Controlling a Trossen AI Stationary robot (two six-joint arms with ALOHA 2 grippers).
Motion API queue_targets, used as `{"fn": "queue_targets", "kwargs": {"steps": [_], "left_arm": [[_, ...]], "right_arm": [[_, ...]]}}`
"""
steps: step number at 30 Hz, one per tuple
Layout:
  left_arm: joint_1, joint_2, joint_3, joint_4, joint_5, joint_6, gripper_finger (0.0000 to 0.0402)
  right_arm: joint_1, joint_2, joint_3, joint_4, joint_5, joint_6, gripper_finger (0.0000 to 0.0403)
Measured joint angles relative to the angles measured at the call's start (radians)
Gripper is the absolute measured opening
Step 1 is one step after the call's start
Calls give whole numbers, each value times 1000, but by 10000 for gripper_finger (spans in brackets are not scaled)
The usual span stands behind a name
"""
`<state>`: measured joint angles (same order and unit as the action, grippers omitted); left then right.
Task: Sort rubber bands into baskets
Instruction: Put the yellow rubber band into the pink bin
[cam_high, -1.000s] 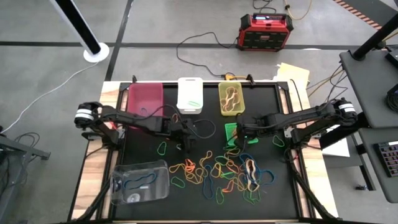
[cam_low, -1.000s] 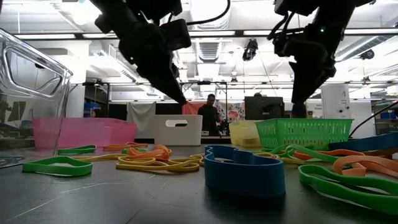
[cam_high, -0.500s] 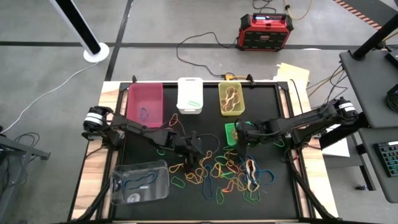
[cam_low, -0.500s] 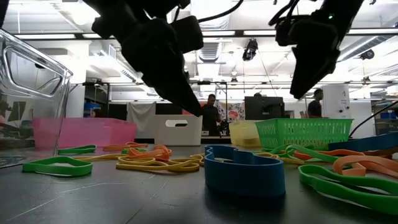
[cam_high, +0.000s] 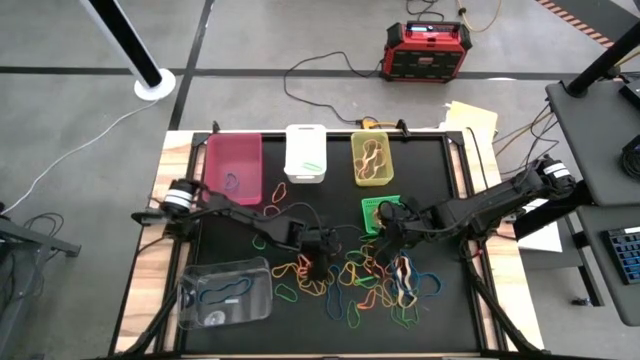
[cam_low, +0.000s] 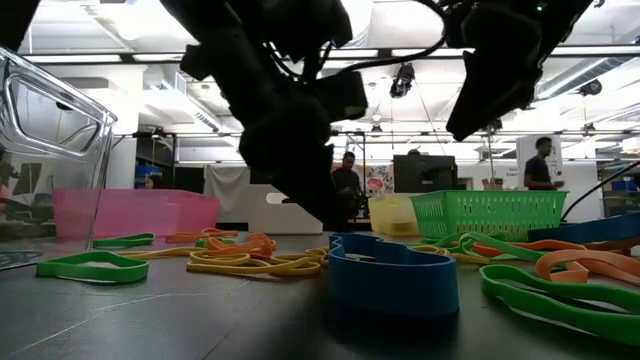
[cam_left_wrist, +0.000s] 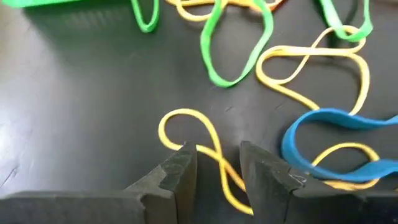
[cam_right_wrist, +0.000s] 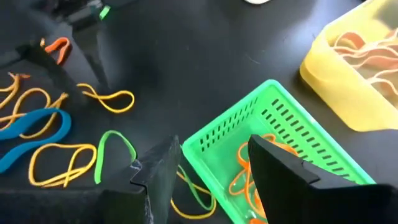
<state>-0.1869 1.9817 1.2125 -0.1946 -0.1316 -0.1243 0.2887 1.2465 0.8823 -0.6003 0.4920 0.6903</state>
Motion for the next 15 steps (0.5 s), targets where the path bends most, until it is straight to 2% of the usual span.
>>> {"fn": "queue_targets", "kwargs": {"steps": [10, 15], "left_arm": [[0, 68, 75, -75, 6, -15, 87], [-1, 67, 66, -86, -30, -20, 77]], "right_arm": [[1, 0, -30, 55, 9, -3, 187], [1, 0, -32, 85, 15, -10, 187]]}}
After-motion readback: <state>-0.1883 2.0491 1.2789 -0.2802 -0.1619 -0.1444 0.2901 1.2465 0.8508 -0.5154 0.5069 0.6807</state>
